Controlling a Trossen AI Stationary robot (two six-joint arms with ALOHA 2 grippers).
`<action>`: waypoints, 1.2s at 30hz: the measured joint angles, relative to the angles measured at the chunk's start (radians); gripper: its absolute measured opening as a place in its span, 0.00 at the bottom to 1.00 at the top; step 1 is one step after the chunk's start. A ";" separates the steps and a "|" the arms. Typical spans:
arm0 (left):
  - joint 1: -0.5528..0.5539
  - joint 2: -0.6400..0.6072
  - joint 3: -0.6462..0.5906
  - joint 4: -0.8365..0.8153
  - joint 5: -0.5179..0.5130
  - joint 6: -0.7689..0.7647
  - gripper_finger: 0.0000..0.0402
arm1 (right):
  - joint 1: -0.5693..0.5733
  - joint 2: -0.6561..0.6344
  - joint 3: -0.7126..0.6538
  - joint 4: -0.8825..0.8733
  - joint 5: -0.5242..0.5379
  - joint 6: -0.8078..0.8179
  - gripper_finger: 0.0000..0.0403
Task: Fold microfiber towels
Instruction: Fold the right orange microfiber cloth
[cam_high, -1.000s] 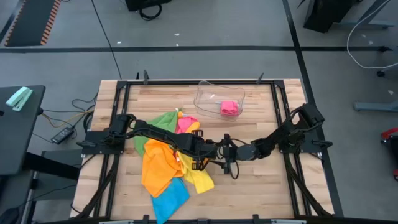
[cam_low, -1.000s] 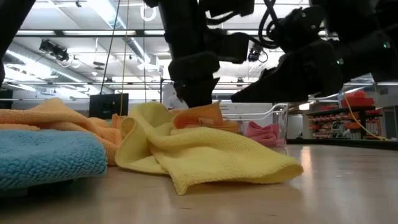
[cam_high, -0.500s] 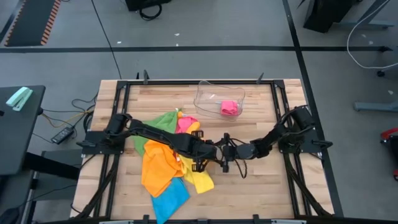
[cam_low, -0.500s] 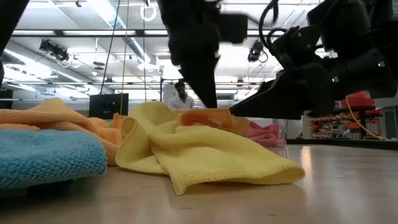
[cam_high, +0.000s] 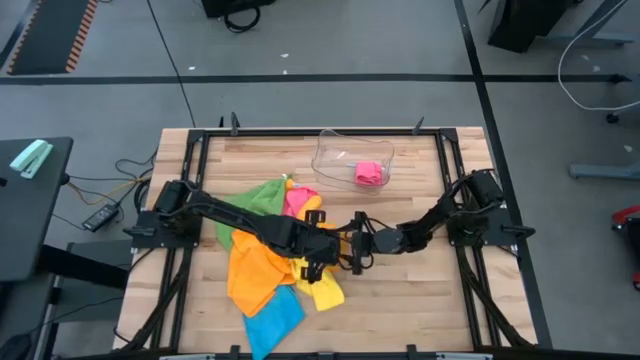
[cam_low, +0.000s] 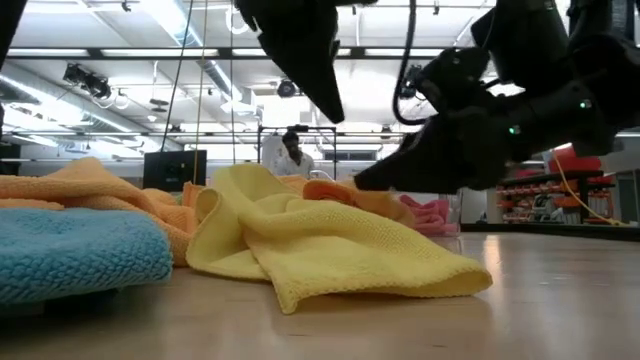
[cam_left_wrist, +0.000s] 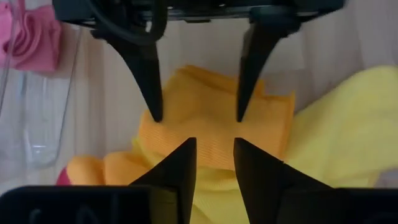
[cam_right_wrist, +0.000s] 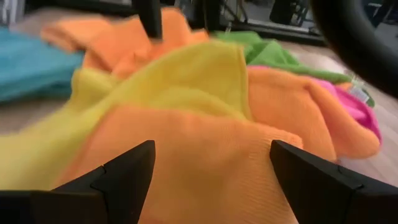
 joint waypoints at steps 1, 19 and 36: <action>-0.007 0.000 -0.016 0.014 -0.002 -0.005 0.28 | 0.000 -0.008 0.001 -0.022 -0.001 -0.010 0.81; -0.081 -0.024 -0.171 0.002 -0.012 0.000 0.19 | -0.015 -0.365 -0.003 -0.461 -0.046 -0.015 0.81; -0.100 -0.217 -0.452 0.440 0.073 0.068 0.12 | -0.123 -0.278 0.126 -0.573 -0.279 -0.019 0.81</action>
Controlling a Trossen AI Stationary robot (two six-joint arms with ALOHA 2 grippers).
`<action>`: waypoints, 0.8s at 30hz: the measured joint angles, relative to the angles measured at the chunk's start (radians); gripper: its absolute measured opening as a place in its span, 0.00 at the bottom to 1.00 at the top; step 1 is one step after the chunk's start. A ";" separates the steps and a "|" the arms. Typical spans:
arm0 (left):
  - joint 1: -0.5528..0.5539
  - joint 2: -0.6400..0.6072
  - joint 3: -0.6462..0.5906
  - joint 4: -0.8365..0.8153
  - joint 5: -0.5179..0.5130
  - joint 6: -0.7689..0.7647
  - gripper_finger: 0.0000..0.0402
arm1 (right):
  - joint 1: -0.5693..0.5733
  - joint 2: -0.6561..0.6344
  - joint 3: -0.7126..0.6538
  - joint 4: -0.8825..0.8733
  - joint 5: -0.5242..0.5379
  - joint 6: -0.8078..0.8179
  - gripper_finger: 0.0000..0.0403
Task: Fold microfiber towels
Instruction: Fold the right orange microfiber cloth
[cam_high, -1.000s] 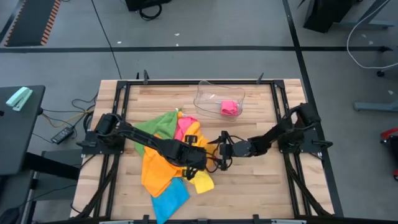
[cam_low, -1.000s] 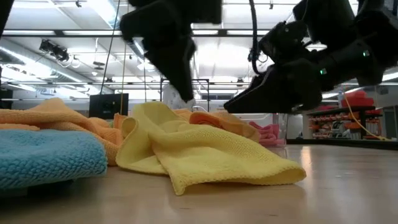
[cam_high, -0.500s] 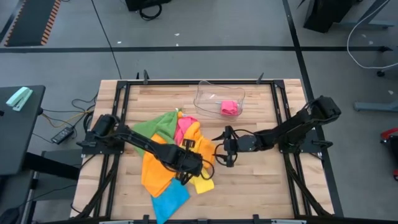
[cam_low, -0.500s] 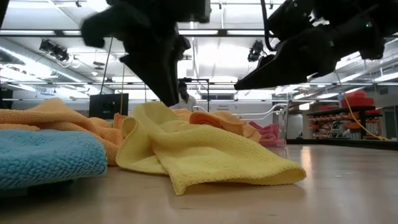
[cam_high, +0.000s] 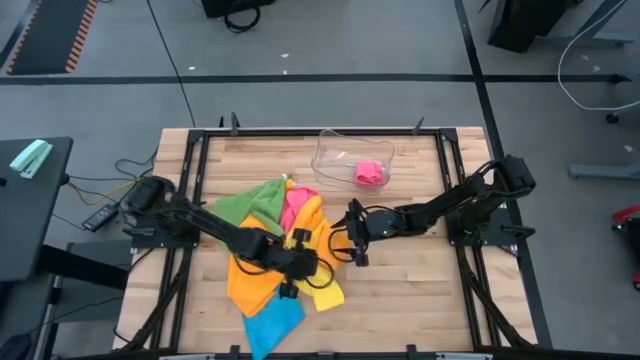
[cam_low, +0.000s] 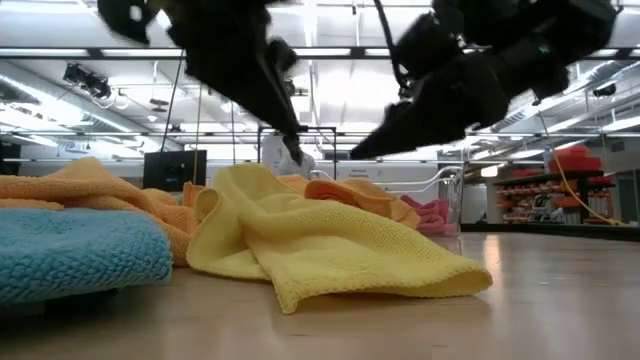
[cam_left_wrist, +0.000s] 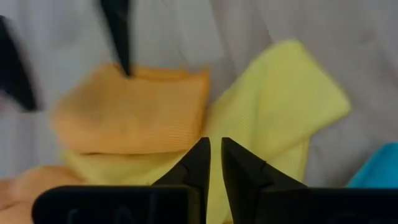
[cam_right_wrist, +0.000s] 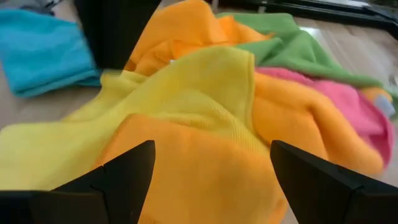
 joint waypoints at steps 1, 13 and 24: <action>0.001 -0.033 -0.025 0.023 -0.002 -0.004 0.11 | -0.009 0.000 0.026 -0.035 -0.019 -0.016 0.81; 0.000 -0.271 -0.270 0.219 0.008 -0.045 0.11 | -0.216 0.160 0.281 -0.345 -0.508 -0.187 0.81; -0.007 -0.280 -0.275 0.202 0.009 -0.096 0.11 | -0.284 0.266 0.354 -0.567 -0.749 -0.233 0.81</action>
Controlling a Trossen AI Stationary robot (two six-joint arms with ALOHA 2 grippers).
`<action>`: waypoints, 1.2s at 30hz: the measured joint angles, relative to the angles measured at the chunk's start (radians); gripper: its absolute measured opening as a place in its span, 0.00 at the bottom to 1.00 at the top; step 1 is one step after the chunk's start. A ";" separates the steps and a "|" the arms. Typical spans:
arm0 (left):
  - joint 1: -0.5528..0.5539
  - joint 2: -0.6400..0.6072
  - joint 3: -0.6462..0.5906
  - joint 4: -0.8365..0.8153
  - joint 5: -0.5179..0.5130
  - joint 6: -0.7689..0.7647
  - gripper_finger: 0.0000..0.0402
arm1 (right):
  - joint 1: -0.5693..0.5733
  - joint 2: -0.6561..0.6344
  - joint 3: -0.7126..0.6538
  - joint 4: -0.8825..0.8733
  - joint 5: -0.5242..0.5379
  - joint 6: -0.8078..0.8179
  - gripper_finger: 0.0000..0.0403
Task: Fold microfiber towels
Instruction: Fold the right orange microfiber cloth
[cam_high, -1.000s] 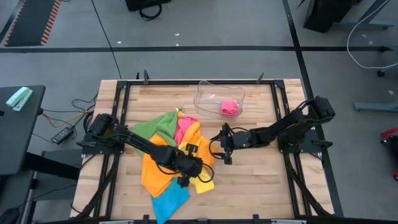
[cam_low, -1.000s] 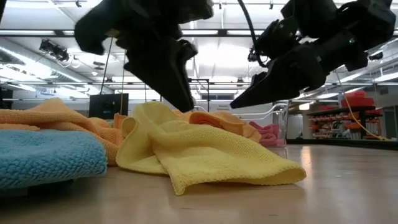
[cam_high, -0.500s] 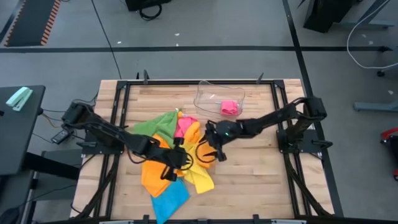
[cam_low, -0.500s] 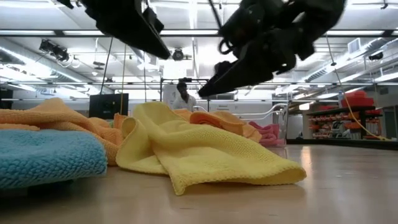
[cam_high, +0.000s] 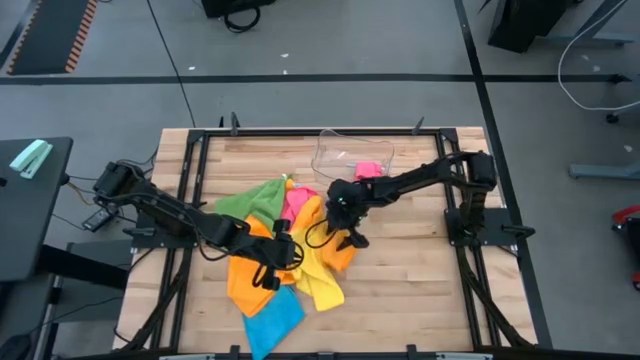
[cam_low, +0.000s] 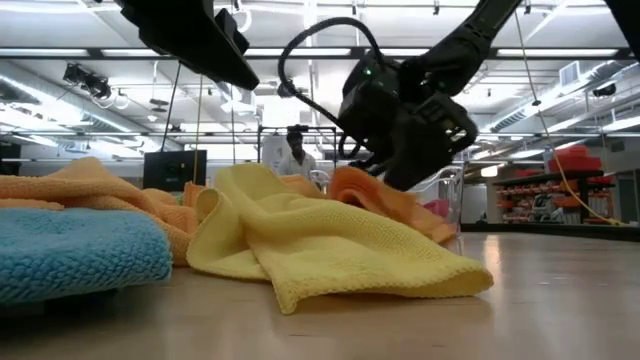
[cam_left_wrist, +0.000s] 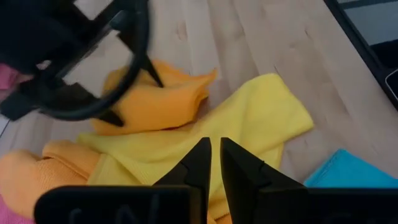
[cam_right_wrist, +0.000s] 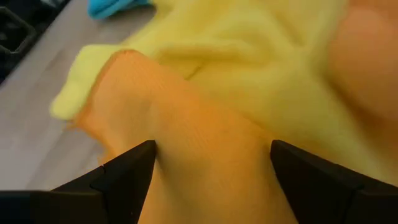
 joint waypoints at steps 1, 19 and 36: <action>0.001 0.000 0.000 -0.002 -0.001 -0.001 0.11 | 0.005 0.007 0.000 -0.010 -0.001 0.000 0.81; 0.021 0.002 0.001 -0.058 -0.001 0.037 0.08 | 0.070 -0.001 0.000 -0.101 0.130 -0.094 0.51; 0.021 0.002 0.001 -0.051 -0.001 0.021 0.07 | 0.096 -0.077 0.002 -0.479 0.333 0.243 0.14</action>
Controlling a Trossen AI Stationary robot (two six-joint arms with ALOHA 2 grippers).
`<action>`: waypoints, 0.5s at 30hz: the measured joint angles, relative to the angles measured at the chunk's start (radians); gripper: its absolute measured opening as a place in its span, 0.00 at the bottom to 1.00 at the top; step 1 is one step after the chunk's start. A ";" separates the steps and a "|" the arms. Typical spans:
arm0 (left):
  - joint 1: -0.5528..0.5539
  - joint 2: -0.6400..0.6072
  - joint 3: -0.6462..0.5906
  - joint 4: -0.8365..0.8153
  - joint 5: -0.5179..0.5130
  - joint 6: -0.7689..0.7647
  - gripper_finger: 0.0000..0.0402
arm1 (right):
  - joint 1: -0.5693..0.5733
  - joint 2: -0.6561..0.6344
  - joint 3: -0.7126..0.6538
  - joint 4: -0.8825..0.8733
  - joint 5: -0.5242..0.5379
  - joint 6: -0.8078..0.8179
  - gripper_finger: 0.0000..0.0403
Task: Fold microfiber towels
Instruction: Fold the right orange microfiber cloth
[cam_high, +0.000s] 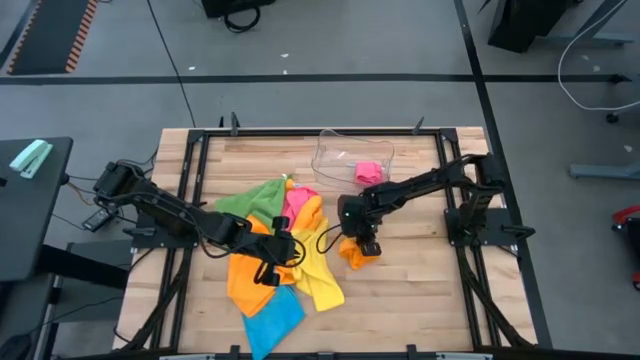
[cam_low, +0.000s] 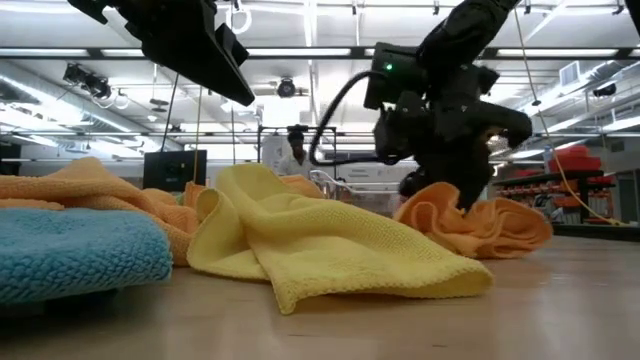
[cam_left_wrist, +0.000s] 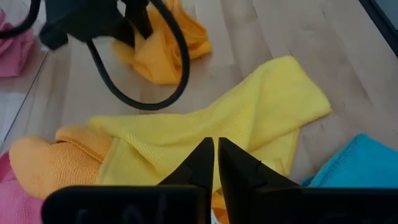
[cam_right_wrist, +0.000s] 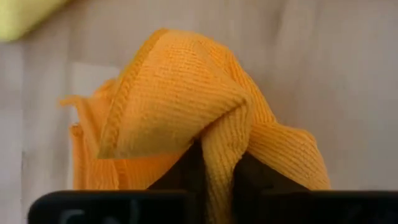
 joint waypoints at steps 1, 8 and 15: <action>-0.001 0.000 0.000 0.000 0.000 -0.003 0.07 | 0.012 -0.005 -0.003 -0.021 0.030 0.031 0.15; -0.010 0.000 0.000 0.001 0.000 -0.010 0.09 | 0.115 -0.154 -0.115 -0.045 0.198 0.222 0.15; -0.008 0.000 0.000 0.022 0.000 0.014 0.09 | 0.249 -0.283 -0.263 -0.014 0.247 0.482 0.25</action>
